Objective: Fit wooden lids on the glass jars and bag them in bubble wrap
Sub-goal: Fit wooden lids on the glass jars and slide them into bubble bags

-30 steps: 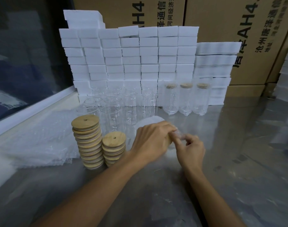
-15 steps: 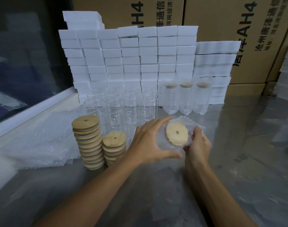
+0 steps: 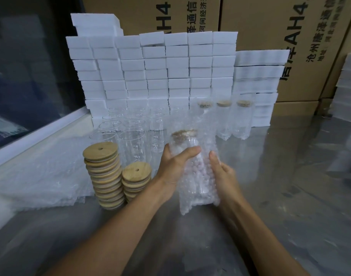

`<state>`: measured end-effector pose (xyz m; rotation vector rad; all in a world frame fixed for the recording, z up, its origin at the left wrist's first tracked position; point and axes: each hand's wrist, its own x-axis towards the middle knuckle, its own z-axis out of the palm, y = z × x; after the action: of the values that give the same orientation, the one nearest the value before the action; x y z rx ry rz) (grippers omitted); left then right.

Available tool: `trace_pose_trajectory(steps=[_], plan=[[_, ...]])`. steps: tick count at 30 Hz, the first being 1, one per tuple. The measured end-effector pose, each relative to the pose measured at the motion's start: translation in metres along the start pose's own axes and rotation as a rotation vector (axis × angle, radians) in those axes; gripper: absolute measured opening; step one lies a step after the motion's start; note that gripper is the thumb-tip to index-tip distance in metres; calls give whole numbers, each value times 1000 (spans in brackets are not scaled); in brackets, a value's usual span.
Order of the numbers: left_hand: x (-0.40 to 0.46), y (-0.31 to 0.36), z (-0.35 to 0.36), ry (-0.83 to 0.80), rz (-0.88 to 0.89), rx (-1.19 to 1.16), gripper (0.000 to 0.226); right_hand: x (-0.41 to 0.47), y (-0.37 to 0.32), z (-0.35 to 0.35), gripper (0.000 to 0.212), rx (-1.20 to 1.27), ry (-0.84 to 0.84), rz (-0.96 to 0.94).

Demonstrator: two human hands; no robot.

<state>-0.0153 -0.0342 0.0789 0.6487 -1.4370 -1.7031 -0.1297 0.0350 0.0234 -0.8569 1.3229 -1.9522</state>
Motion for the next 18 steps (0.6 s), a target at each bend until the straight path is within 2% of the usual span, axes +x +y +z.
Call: trace_pose_trajectory(steps=[2,7,9,11,14,16,18], plan=[[1,-2,1,71,-44,-11,55,-1,2,0,49,-116,113,-91],[-4,-11,4,-6,-142,-5,74,-4,2,0,48,-165,241,-231],[-5,-18,5,21,-97,114,80,-2,0,0,42,-108,279,-207],[-4,-24,5,59,57,347,76,0,-1,2,31,-41,303,-170],[-6,-26,2,-107,230,660,90,3,-7,2,27,182,339,-45],[-7,-22,0,-226,192,637,79,5,-11,-3,25,319,379,40],[-7,-21,2,-288,159,566,69,6,-14,-8,36,417,359,119]])
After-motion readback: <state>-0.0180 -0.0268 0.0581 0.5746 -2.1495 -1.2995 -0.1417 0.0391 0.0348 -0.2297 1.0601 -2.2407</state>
